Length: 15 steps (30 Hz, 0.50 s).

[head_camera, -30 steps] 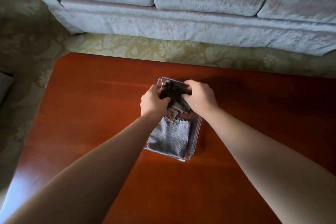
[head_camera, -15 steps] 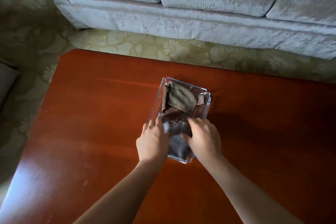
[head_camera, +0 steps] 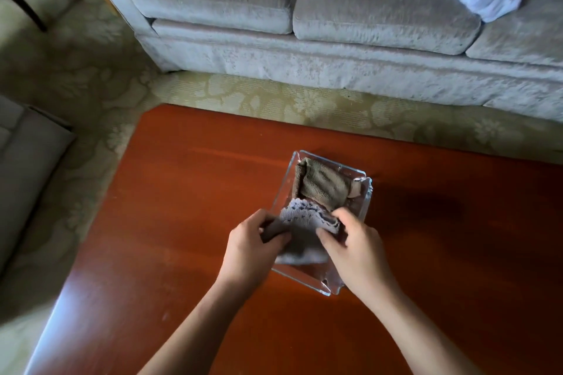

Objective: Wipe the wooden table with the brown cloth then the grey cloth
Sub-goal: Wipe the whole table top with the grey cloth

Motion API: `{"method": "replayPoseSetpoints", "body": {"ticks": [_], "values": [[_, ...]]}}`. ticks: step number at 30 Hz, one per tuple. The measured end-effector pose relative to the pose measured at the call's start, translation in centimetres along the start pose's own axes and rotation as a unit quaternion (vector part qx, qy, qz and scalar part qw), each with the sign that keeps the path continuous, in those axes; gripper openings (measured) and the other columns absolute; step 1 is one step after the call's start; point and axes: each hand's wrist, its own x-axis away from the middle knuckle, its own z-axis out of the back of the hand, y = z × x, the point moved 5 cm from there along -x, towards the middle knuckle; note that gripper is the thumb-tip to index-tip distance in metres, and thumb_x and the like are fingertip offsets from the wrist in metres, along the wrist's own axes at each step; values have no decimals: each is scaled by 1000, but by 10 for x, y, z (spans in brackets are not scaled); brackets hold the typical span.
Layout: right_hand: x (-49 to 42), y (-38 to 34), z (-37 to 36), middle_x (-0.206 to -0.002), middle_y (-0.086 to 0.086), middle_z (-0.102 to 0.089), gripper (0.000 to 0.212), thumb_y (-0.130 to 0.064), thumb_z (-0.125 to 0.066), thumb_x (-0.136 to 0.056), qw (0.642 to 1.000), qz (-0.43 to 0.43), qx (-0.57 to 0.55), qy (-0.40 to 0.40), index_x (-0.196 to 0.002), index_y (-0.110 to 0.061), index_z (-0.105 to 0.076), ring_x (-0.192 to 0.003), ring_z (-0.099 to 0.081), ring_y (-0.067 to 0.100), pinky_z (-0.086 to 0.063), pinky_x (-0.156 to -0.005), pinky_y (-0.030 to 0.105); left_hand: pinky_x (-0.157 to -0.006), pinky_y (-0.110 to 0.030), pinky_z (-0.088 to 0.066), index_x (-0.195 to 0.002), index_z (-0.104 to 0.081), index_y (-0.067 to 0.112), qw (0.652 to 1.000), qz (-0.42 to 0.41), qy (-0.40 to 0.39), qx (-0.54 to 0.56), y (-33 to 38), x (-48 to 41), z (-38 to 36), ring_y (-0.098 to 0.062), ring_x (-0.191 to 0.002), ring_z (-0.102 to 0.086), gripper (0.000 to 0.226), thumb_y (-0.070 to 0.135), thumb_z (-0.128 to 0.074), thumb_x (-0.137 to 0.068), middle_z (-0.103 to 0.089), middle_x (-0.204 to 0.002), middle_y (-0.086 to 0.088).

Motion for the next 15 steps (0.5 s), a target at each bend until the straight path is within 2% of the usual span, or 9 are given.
{"method": "replayPoseSetpoints", "body": {"ticks": [4, 6, 8, 10, 11, 13, 15], "values": [[-6, -53, -26, -76, -9, -67, 17, -33, -74, -90, 999, 36, 16, -4, -88, -23, -60, -74, -65, 13, -52, -69, 39, -72, -27, -51, -89, -70, 34, 999, 10, 12, 41, -26, -3, 52, -4, -80, -66, 27, 15, -86, -78, -72, -82, 18], [-15, -79, -48, -77, -9, -66, 18, -31, -75, -91, 997, 45, 63, -11, -89, -23, -59, -76, -66, 19, -45, -67, 35, -73, -26, -53, -97, -70, 37, 998, 14, 35, 52, -43, -12, 77, -3, -82, -68, 34, 15, -87, -77, -73, -86, 18], [-24, -93, -69, -95, -3, -72, 22, -34, -75, -92, 991, 19, 130, -20, -107, -25, -63, -92, -70, 28, -49, -72, 40, -67, -16, -49, -105, -70, 39, 998, 17, 42, 32, -58, -25, 91, 0, -78, -66, 39, 18, -88, -78, -70, -85, 15], [-33, -107, -96, -106, 4, -70, 43, -33, -82, -84, 977, 41, 210, 15, -121, -21, -64, -98, -68, 33, -55, -76, 44, -70, -17, -51, -115, -69, 39, 998, 14, 48, -33, -79, -44, 107, 1, -80, -67, 39, 31, -86, -81, -69, -91, 14], [-35, -115, -112, -103, 6, -67, 46, -31, -84, -80, 969, 73, 233, 45, -120, -17, -65, -94, -66, 33, -56, -76, 45, -78, -24, -54, -119, -68, 37, 995, 16, 59, -78, -91, -54, 115, -2, -86, -68, 39, 39, -83, -83, -70, -98, 14], [-33, -128, -151, -103, 6, -66, 41, -30, -81, -83, 954, 130, 260, 75, -118, -14, -67, -94, -64, 30, -57, -79, 44, -91, -37, -54, -124, -69, 30, 986, 19, 95, -133, -115, -73, 134, -18, -106, -67, 38, 43, -75, -89, -68, -115, 7], [-30, -119, -199, -126, 11, -67, 48, -34, -69, -94, 950, 122, 286, 33, -133, -9, -64, -118, -63, 32, -55, -99, 43, -96, -47, -51, -128, -67, 21, 974, 2, 131, -183, -139, -88, 153, -34, -118, -60, 40, 38, -73, -92, -63, -124, -6]]}}
